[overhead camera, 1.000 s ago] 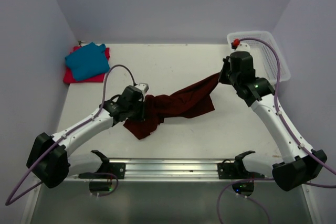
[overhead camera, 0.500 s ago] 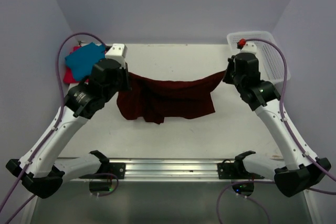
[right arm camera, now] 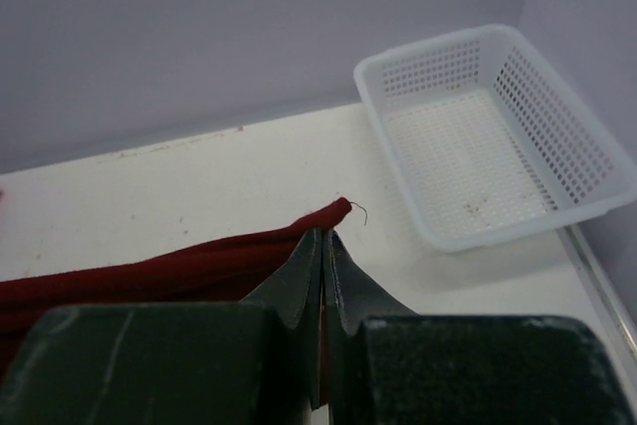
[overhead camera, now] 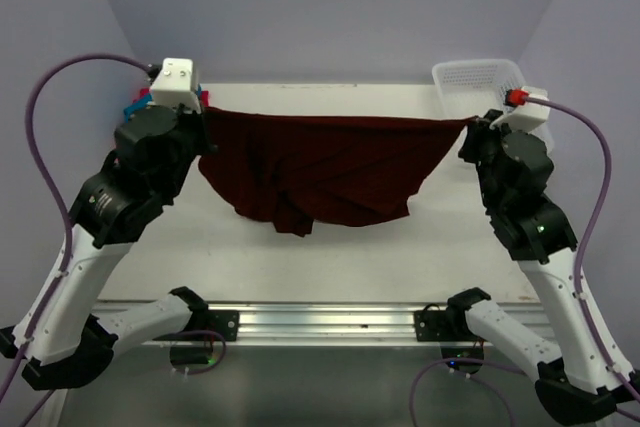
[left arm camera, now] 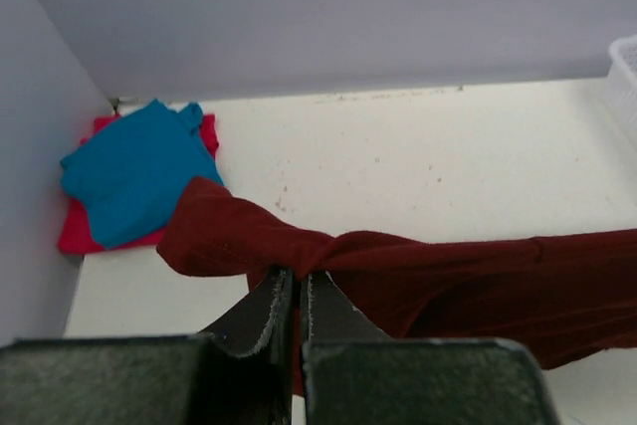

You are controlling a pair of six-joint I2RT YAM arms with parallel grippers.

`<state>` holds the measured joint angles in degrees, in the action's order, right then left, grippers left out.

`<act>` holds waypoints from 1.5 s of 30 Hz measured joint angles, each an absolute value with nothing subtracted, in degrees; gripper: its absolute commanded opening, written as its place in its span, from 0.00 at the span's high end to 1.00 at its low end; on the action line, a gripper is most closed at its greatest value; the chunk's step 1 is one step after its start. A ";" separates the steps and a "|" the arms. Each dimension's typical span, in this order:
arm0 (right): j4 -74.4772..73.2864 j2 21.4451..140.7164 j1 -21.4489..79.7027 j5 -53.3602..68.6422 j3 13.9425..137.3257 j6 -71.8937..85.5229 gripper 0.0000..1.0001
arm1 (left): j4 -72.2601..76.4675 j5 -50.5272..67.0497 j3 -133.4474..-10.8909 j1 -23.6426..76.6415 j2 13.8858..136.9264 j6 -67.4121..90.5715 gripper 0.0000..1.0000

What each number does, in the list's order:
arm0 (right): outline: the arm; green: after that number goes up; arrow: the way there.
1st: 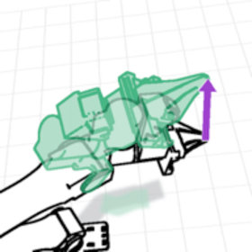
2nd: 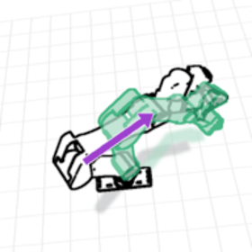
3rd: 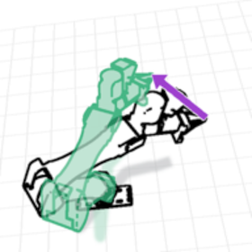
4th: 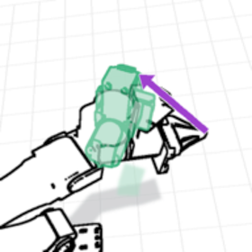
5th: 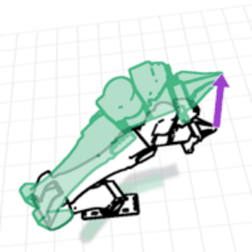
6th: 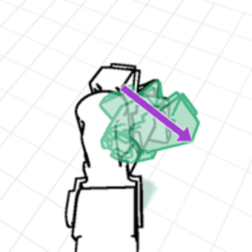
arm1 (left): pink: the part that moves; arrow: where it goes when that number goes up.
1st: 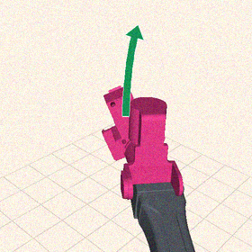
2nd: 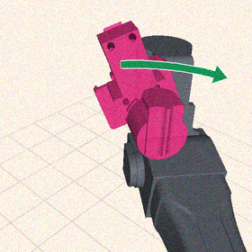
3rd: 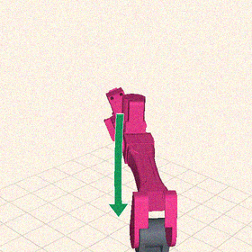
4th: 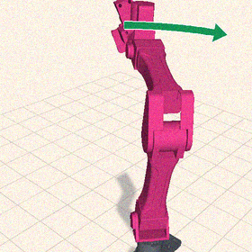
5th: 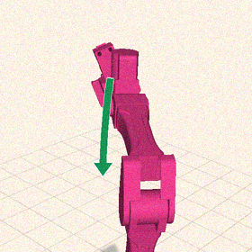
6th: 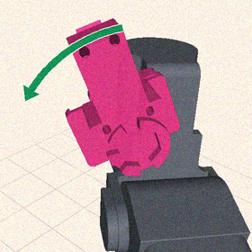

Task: Fold and stack the t-shirts
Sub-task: Flatten out the tshirt

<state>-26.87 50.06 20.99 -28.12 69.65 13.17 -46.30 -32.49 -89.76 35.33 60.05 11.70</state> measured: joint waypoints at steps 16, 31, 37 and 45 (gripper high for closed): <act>-11.07 35.05 20.71 -32.18 64.40 2.66 1.00 | -26.55 -24.25 -94.08 35.29 43.77 -3.49 1.00; -17.37 42.22 20.71 -27.88 70.28 5.82 1.00 | -27.42 -21.10 -98.00 34.89 47.86 -5.10 1.00; -25.04 51.51 20.73 -20.34 71.83 11.11 1.00 | -32.69 -15.35 -97.27 34.87 54.72 -2.59 1.00; -29.85 49.87 20.71 -17.41 66.30 14.74 1.00 | -38.22 5.87 -97.67 34.92 66.81 -0.34 1.00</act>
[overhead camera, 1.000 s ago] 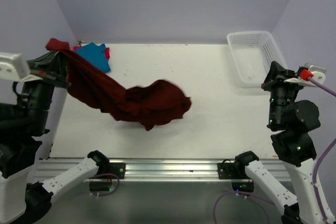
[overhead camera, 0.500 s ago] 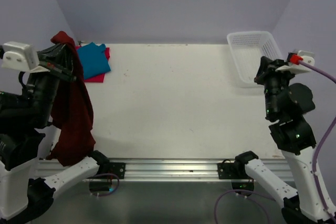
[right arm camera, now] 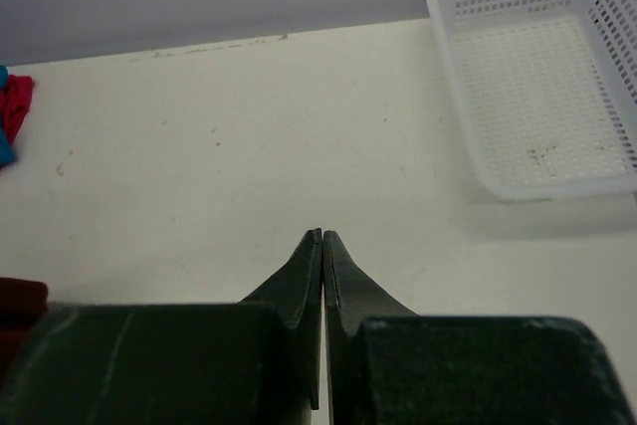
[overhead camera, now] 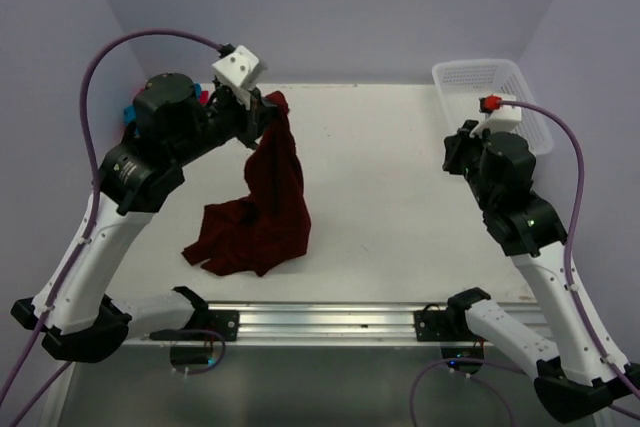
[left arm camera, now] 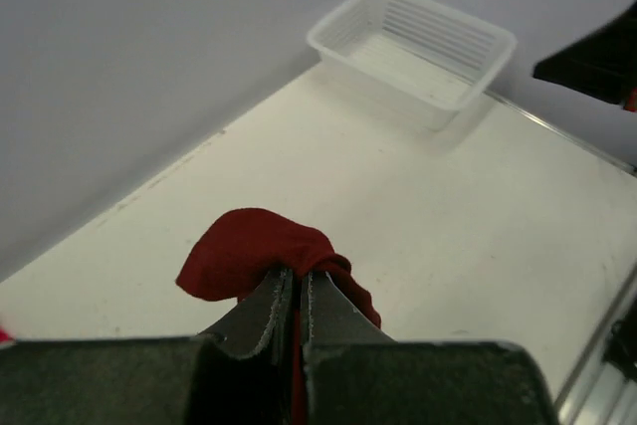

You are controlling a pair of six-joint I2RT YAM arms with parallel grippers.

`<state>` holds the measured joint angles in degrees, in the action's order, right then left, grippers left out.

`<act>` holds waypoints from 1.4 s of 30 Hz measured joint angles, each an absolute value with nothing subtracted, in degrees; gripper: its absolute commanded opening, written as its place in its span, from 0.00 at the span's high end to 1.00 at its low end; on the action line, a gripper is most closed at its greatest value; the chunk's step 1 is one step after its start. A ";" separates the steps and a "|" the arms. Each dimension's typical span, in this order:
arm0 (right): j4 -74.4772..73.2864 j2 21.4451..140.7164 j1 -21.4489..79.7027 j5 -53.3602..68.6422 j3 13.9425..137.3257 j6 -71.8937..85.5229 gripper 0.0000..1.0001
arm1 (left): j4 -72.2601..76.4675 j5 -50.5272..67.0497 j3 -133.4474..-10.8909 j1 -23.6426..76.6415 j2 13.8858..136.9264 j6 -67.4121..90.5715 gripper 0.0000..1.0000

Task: Fold and stack the t-shirts
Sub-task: Flatten out the tshirt

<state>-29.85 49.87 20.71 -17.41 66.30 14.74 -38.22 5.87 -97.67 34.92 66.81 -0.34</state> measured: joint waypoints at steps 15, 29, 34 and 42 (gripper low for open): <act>-29.19 49.12 20.71 -17.45 62.33 15.20 0.89 | -35.03 32.47 -99.53 35.07 56.53 2.59 1.00; -30.09 63.24 20.71 -7.11 59.07 22.00 0.39 | -50.09 -6.48 -81.12 35.27 61.17 10.96 1.00; -27.53 63.26 21.67 0.01 51.20 27.40 0.44 | -50.85 -16.23 -80.66 35.27 56.82 14.59 1.00; -22.44 63.33 23.62 13.78 39.62 33.58 0.53 | -50.70 -23.24 -80.66 35.27 53.01 17.50 1.00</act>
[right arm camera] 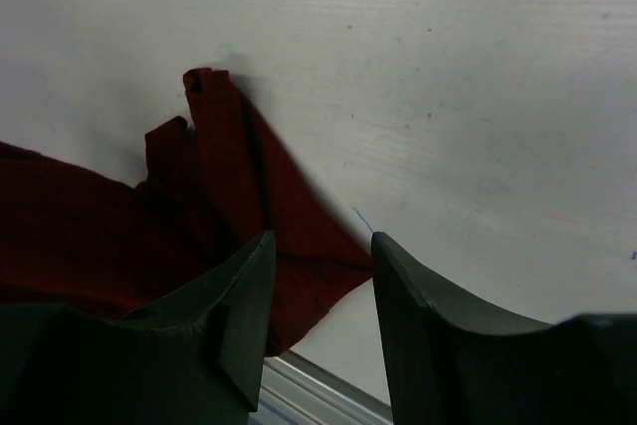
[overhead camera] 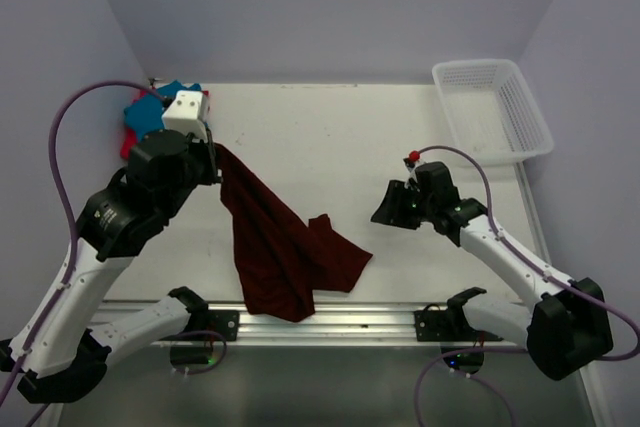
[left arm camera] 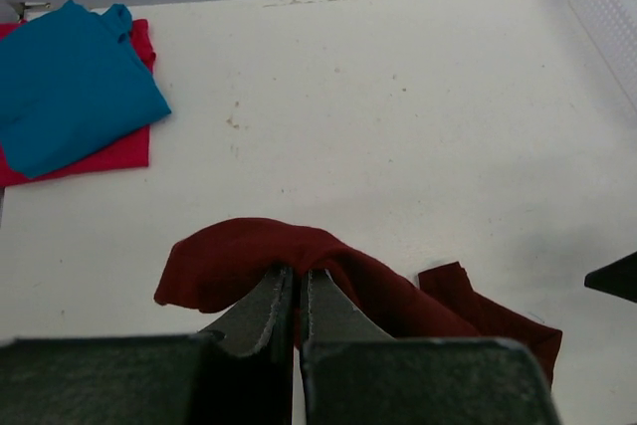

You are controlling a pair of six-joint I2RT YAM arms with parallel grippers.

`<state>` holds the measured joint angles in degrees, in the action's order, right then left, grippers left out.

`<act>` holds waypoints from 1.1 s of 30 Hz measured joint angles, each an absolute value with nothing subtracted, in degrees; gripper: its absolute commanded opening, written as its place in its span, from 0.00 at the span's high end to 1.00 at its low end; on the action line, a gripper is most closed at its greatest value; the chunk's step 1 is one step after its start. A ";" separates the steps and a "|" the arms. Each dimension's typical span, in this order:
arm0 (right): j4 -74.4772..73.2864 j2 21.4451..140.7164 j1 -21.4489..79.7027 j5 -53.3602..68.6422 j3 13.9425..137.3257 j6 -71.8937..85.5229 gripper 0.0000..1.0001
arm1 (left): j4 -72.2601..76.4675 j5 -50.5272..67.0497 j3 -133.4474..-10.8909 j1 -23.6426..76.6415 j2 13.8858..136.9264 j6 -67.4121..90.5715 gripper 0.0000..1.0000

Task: Fold and stack the t-shirts
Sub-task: Flatten out the tshirt

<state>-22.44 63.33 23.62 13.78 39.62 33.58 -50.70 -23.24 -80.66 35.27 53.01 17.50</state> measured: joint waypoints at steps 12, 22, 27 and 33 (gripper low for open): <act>-13.65 67.22 31.59 22.11 32.34 39.59 0.53 | -50.81 -25.19 -80.23 35.27 52.66 18.96 1.00; -12.29 73.52 35.64 18.72 32.03 39.86 0.53 | -51.83 -27.27 -79.96 35.27 50.19 19.40 1.00; -11.60 76.90 36.95 16.73 31.35 40.05 0.56 | -52.03 -27.73 -79.90 35.27 49.56 19.62 1.00; -7.09 79.68 38.76 15.79 31.38 40.71 0.86 | -52.03 -27.94 -79.77 35.27 49.47 19.99 1.00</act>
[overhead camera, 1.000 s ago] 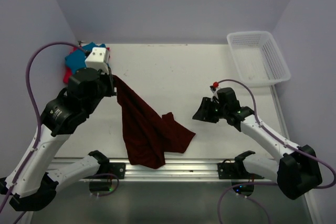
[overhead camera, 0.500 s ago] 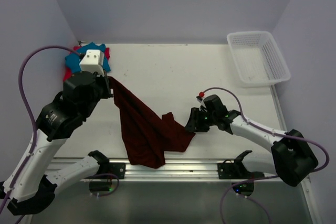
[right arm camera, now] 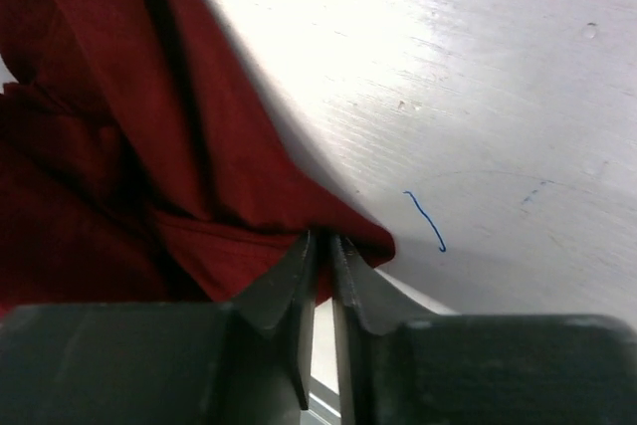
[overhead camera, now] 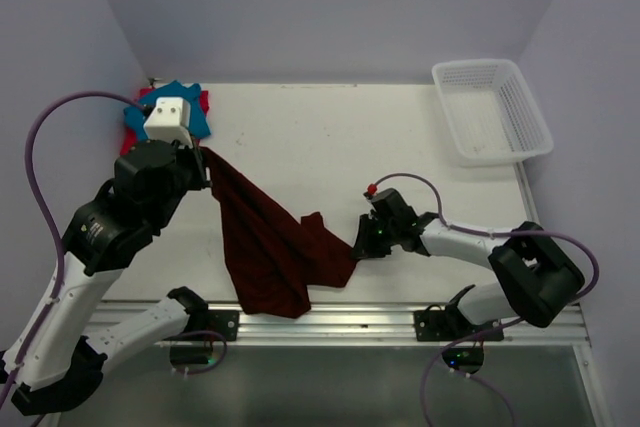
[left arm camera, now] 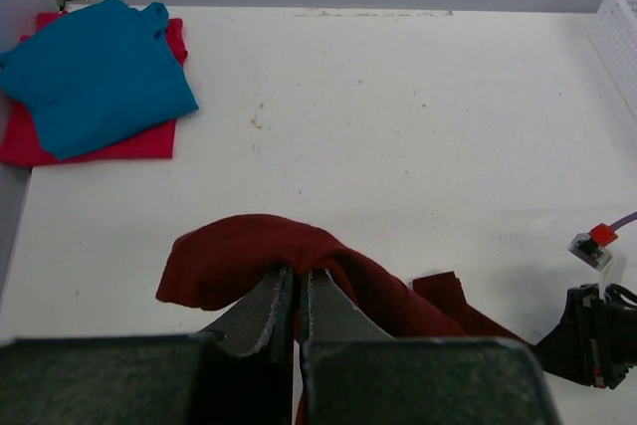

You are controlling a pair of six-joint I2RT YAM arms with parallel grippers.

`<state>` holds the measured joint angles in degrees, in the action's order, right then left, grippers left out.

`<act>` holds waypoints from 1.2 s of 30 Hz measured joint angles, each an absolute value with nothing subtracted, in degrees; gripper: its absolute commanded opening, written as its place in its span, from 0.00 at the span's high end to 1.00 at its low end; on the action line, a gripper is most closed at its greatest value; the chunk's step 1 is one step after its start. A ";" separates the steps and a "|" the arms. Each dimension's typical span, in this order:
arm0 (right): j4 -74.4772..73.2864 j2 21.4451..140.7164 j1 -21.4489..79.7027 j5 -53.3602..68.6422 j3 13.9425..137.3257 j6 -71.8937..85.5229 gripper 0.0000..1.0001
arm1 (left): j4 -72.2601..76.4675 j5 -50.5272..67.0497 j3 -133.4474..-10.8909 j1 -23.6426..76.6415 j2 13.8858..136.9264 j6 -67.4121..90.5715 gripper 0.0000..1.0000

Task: Fold and stack the t-shirts
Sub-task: Flatten out the tshirt

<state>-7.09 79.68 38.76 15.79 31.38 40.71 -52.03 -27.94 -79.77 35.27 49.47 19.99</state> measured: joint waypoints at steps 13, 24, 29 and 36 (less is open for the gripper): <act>-13.39 75.64 40.56 7.11 34.02 39.44 1.00 | -51.99 -28.84 -77.67 35.27 48.64 20.01 1.00; -30.33 62.02 40.60 -12.86 46.63 34.00 1.00 | -51.68 -28.99 -74.74 35.27 48.47 19.97 1.00; -36.73 57.84 40.60 -24.47 50.72 33.34 1.00 | -51.42 -29.06 -73.54 35.27 48.34 19.94 1.00; -44.34 53.19 40.60 -41.71 53.47 34.00 1.00 | -51.13 -29.39 -71.24 35.27 46.78 19.94 1.00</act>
